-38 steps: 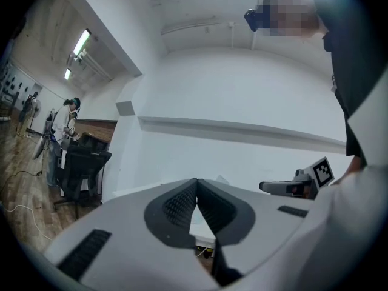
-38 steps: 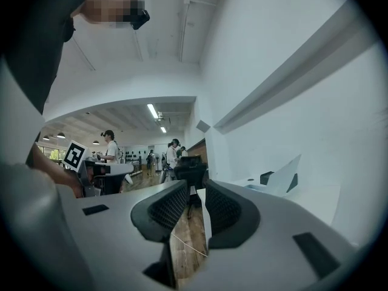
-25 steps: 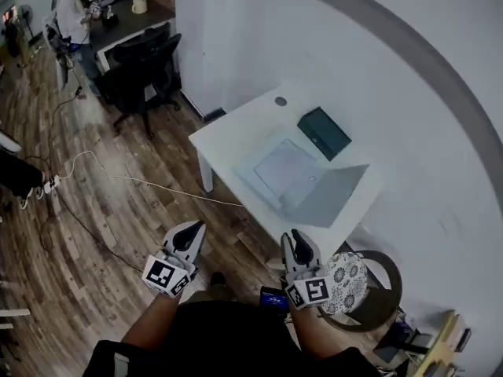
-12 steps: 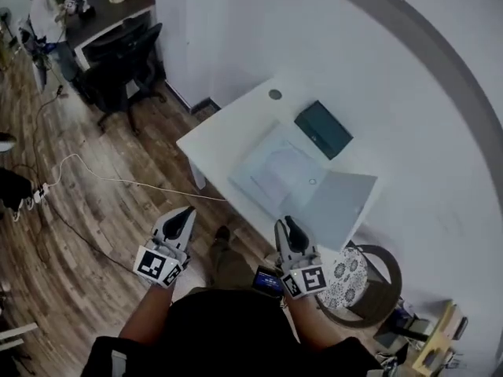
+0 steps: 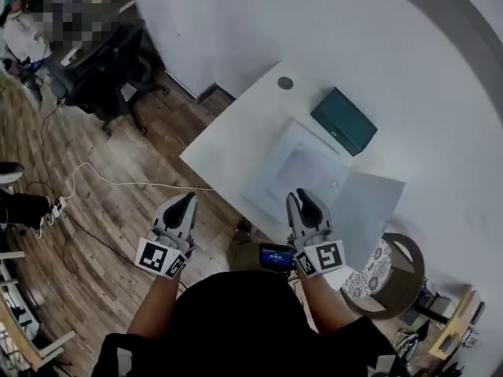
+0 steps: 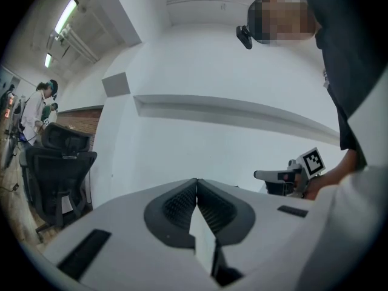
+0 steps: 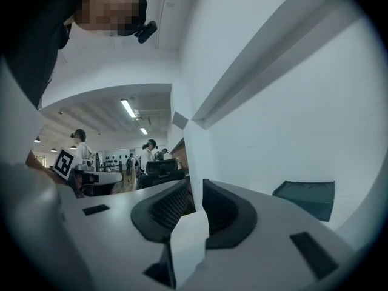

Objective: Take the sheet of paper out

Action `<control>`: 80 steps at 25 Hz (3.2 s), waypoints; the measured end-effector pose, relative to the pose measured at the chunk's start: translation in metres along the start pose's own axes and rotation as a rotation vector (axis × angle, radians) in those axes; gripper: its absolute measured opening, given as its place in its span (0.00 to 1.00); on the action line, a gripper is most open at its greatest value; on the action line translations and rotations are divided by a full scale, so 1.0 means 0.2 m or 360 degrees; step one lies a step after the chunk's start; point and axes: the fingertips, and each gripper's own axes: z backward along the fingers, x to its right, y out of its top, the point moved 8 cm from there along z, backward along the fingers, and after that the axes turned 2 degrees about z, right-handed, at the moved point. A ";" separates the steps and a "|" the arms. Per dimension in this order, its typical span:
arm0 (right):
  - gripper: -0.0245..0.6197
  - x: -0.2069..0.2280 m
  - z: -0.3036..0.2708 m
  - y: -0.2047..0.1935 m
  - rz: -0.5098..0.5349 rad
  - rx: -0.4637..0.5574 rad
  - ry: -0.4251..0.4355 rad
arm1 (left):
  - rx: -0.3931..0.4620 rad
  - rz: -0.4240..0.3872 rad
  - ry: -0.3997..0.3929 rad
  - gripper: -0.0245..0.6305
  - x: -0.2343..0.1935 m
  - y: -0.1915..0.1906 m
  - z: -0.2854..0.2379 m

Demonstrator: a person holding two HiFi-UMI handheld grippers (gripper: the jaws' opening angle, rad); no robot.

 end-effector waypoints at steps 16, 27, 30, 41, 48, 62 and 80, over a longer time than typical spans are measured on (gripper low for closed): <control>0.20 0.43 -0.02 -0.18 -0.0199 -0.0242 -0.0485 | -0.0164 0.0002 -0.0582 0.04 -0.10 -0.04 -0.83; 0.21 0.66 0.18 -0.44 -0.0717 -0.0442 -0.1056 | -0.0314 0.0034 -0.1170 0.04 0.02 -0.22 -1.33; 0.22 0.70 0.19 -0.54 -0.0931 -0.0541 -0.1028 | -0.0359 0.0033 -0.1265 0.04 0.04 -0.28 -1.41; 0.22 0.71 0.16 -0.90 -0.1319 -0.0797 -0.0942 | -0.0506 0.0126 -0.1403 0.04 0.06 -0.49 -1.47; 0.22 0.72 0.12 -0.98 -0.1382 -0.0900 -0.0898 | -0.0531 0.0153 -0.1430 0.04 0.08 -0.54 -1.50; 0.11 0.76 0.04 -1.00 -0.1476 -0.1011 -0.0746 | -0.0529 0.0186 -0.1367 0.04 0.06 -0.55 -1.48; 0.05 0.81 0.35 -0.78 -0.1383 -0.0923 -0.0978 | -0.0506 0.0128 -0.1393 0.04 0.13 -0.53 -1.48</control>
